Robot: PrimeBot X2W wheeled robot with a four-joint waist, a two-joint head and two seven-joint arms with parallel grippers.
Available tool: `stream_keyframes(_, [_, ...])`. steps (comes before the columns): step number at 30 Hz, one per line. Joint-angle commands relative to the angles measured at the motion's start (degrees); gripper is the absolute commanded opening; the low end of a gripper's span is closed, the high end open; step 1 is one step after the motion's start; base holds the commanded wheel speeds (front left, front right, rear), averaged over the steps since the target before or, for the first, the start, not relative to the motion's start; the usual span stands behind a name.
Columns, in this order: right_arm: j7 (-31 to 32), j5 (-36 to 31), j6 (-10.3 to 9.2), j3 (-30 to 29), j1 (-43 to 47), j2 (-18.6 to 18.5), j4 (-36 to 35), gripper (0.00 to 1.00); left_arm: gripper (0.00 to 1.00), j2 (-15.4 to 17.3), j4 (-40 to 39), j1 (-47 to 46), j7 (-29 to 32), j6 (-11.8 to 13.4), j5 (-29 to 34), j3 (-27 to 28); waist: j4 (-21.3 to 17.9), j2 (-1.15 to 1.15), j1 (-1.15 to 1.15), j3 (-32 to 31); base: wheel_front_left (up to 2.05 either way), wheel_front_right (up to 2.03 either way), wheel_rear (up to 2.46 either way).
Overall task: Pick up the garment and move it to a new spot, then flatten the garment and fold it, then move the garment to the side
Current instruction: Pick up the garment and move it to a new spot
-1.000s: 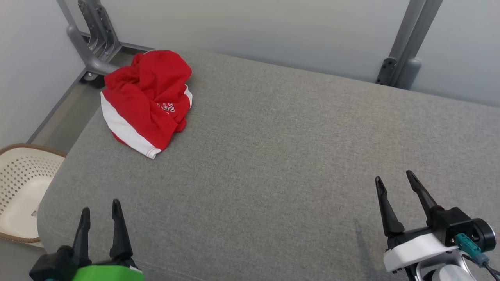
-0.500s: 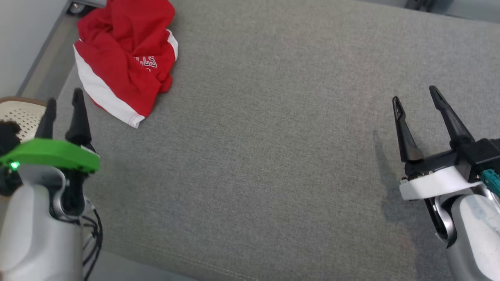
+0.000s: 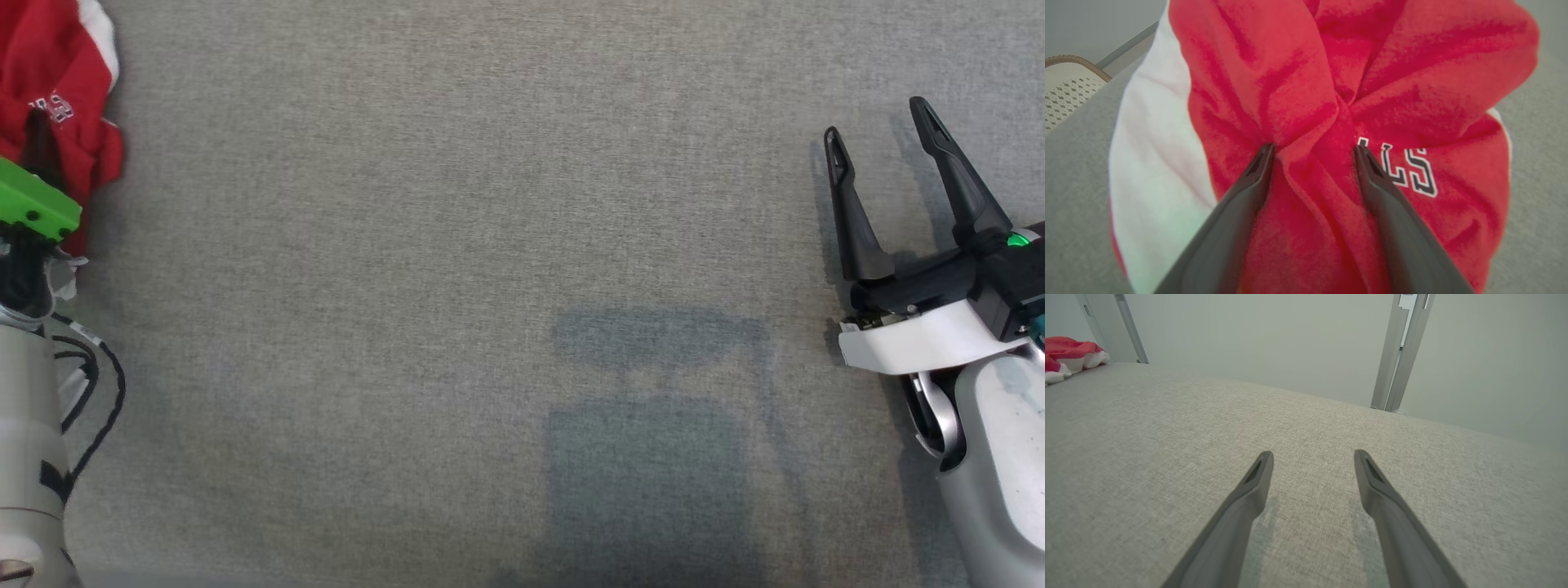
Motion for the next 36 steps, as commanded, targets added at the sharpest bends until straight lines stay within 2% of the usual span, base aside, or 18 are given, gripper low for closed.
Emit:
stream_keyframes(1, [-0.15,0.12,-0.05,-0.3,-0.13,0.1,-0.2,1.0,1.0,0.3,2.09,-0.98,1.18,0.1,0.82,-0.52,-4.83,0.0,-0.01,4.04,0.0,0.0,0.0])
stream_keyframes(2, [-0.14,0.14,-0.04,-0.53,0.23,0.12,-0.07,1.0,1.0,-0.12,3.52,-0.72,1.15,0.14,0.56,-0.5,-4.74,0.0,-0.01,3.61,0.0,0.0,0.0])
stream_keyframes(3, [-0.14,0.12,-0.04,-0.6,0.64,0.23,0.13,1.0,0.49,-0.42,4.58,-0.48,0.93,-0.14,0.31,-0.48,-4.65,0.0,-0.01,3.17,0.0,0.0,0.0])
stream_keyframes(4, [-0.13,0.12,-0.04,-0.51,1.04,0.38,0.38,1.0,0.1,-0.38,5.65,-0.43,0.67,-0.6,-0.04,-0.32,-4.55,0.0,-0.01,2.54,0.0,0.0,0.0])
stream_keyframes(5, [-0.13,0.25,-0.04,-0.19,1.45,0.62,0.63,1.0,0.0,-0.15,6.51,-0.3,0.53,-1.12,-0.02,-0.41,-4.47,0.0,-0.01,1.87,0.0,0.0,0.0])
stream_keyframes(10, [-0.06,1.19,-0.04,0.31,3.42,2.2,1.58,1.0,0.0,2.63,7.0,0.58,-2.28,-3.74,0.41,-0.91,-4.22,0.0,-0.01,-3.29,0.0,0.0,0.0])
stream_keyframes(15, [-0.08,2.28,-0.04,-0.03,6.83,4.5,2.76,1.0,0.0,5.83,-0.5,0.19,-6.46,-5.33,1.16,-3.15,-4.13,0.0,-0.01,-10.44,0.0,0.0,0.0])
stream_keyframes(18, [-0.08,2.76,-0.04,-0.89,9.75,5.86,3.38,1.0,0.0,4.75,-8.47,2.13,-5.56,-5.6,0.72,-7.02,-4.26,0.0,-0.01,-15.2,0.0,0.0,0.0])
stream_keyframes(24, [-0.08,3.73,-0.04,-2.92,15.15,8.6,3.25,1.0,0.0,3.63,-32.54,11.64,2.0,-5.61,-2.52,-14.3,-6.18,0.0,-0.01,-22.27,0.0,0.0,0.0])
stream_keyframes(30, [-0.08,4.45,-0.04,-4.41,18.17,10.22,2.62,1.0,0.0,-0.52,-58.41,24.19,9.58,-2.0,-4.31,-20.49,-10.18,0.0,-0.01,-24.67,0.0,0.0,0.0])
stream_keyframes(33, [-0.08,5.05,-0.04,-4.69,19.06,10.92,2.53,1.0,0.0,-3.07,-66.6,29.36,12.47,-0.11,-4.88,-25.04,-12.57,0.0,-0.01,-24.9,0.0,0.0,0.0])
stream_keyframes(36, [-0.08,5.58,-0.04,-4.25,19.91,11.54,2.54,1.0,0.0,-4.46,-71.12,33.99,14.22,1.42,-4.46,-28.97,-15.33,0.0,-0.01,-24.85,0.0,0.0,0.0])
